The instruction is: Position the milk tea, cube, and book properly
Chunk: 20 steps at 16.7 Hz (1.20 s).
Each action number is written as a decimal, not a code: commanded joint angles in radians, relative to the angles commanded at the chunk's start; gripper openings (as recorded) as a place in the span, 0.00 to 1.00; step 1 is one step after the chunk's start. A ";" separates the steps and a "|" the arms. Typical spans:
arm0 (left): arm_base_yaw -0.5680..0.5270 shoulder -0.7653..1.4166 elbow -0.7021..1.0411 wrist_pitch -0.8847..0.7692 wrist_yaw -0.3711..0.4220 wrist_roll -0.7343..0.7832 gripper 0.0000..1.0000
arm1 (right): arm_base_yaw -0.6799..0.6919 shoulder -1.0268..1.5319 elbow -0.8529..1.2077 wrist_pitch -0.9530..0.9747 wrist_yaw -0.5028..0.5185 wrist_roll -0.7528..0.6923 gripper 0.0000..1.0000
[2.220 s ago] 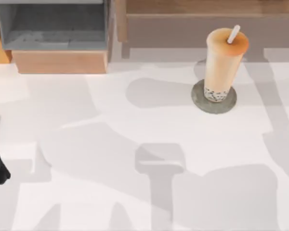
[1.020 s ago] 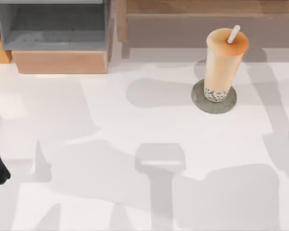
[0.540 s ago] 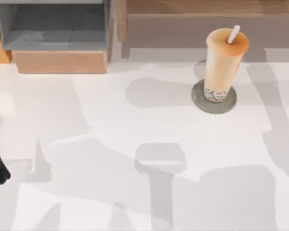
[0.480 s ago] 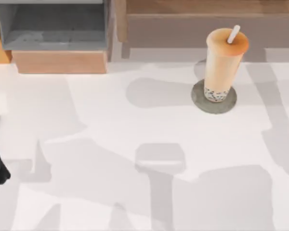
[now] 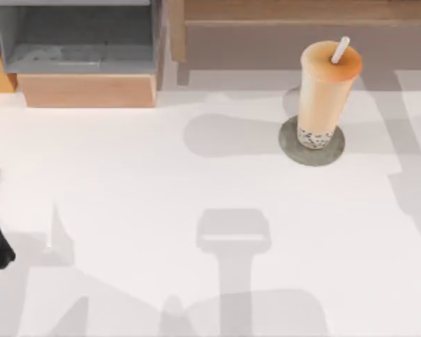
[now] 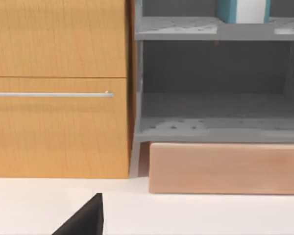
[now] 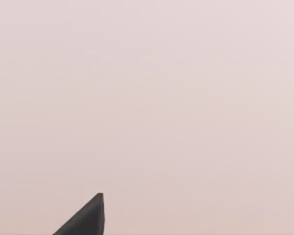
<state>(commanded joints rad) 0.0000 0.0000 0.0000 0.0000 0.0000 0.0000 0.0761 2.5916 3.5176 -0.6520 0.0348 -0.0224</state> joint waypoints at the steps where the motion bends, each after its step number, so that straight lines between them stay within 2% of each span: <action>1: 0.000 0.000 0.000 0.000 0.000 0.000 1.00 | -0.007 -0.092 -0.134 0.023 -0.014 0.003 1.00; 8: 0.000 0.000 0.000 0.000 0.000 0.000 1.00 | -0.048 -0.836 -1.254 0.208 -0.092 0.019 1.00; 14: 0.000 0.000 0.000 0.000 0.000 0.000 1.00 | -0.071 -1.526 -2.254 0.380 -0.108 0.025 1.00; 20: 0.000 0.000 0.000 0.000 0.000 0.000 1.00 | -0.079 -2.135 -3.027 0.533 -0.082 0.026 1.00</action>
<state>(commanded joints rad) 0.0000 0.0000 0.0000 0.0000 0.0000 0.0000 -0.0027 0.4566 0.4909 -0.1194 -0.0468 0.0033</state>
